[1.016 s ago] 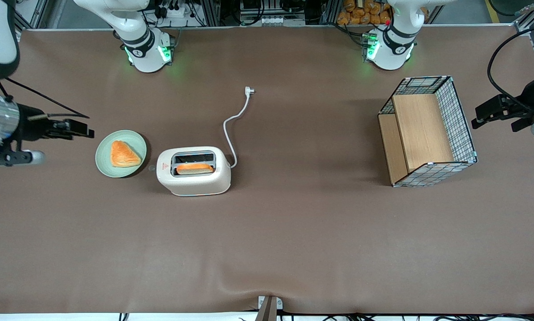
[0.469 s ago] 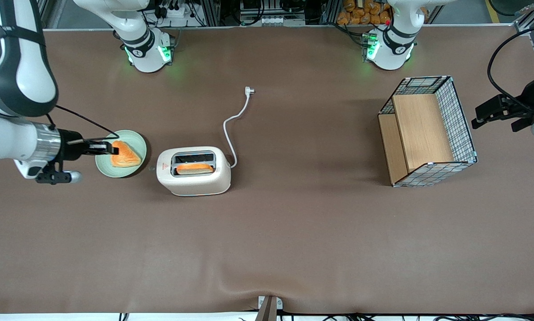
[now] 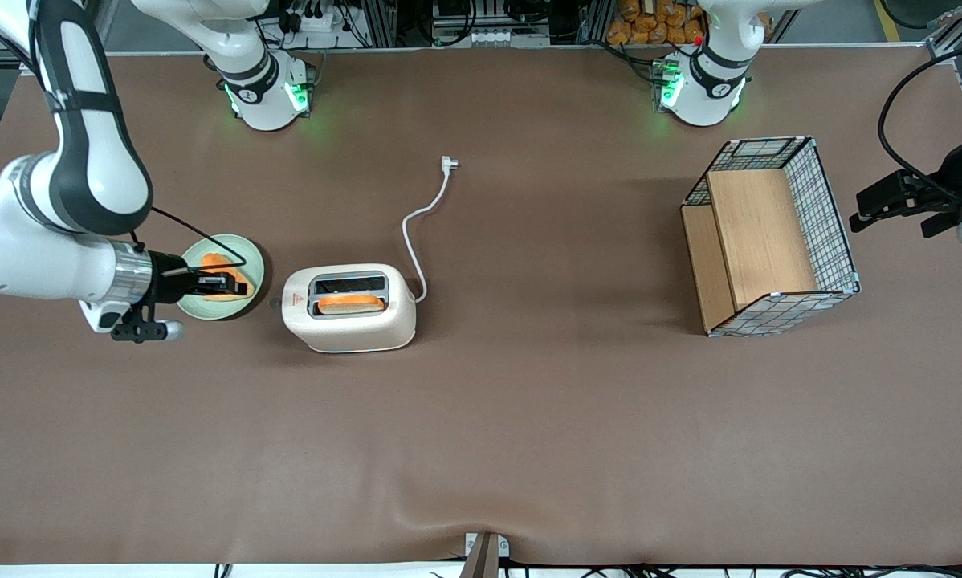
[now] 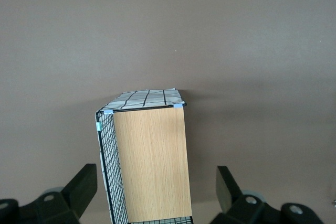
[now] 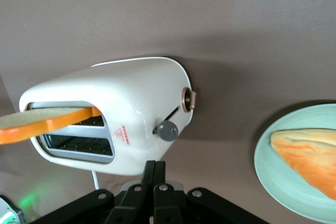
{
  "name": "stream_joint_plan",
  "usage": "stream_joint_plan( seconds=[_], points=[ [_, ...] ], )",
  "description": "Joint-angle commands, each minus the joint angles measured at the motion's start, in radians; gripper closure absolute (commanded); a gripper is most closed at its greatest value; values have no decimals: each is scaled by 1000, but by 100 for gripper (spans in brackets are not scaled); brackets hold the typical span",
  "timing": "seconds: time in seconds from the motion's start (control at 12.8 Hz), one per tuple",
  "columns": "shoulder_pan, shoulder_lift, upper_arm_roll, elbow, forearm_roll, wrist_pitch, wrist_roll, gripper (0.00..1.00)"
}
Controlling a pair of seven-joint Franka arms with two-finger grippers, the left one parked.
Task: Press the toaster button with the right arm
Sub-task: 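Move the right gripper over the plate to the toaster's side lever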
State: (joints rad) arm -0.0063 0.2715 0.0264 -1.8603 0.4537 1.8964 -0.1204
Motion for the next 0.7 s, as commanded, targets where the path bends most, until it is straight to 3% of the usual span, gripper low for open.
stream_joint_plan(
  seconds=[0.0, 0.62],
  points=[
    [17, 8, -3, -40, 48, 64, -31, 100],
    [35, 35, -3, -62, 57, 96, -38, 100]
  ],
)
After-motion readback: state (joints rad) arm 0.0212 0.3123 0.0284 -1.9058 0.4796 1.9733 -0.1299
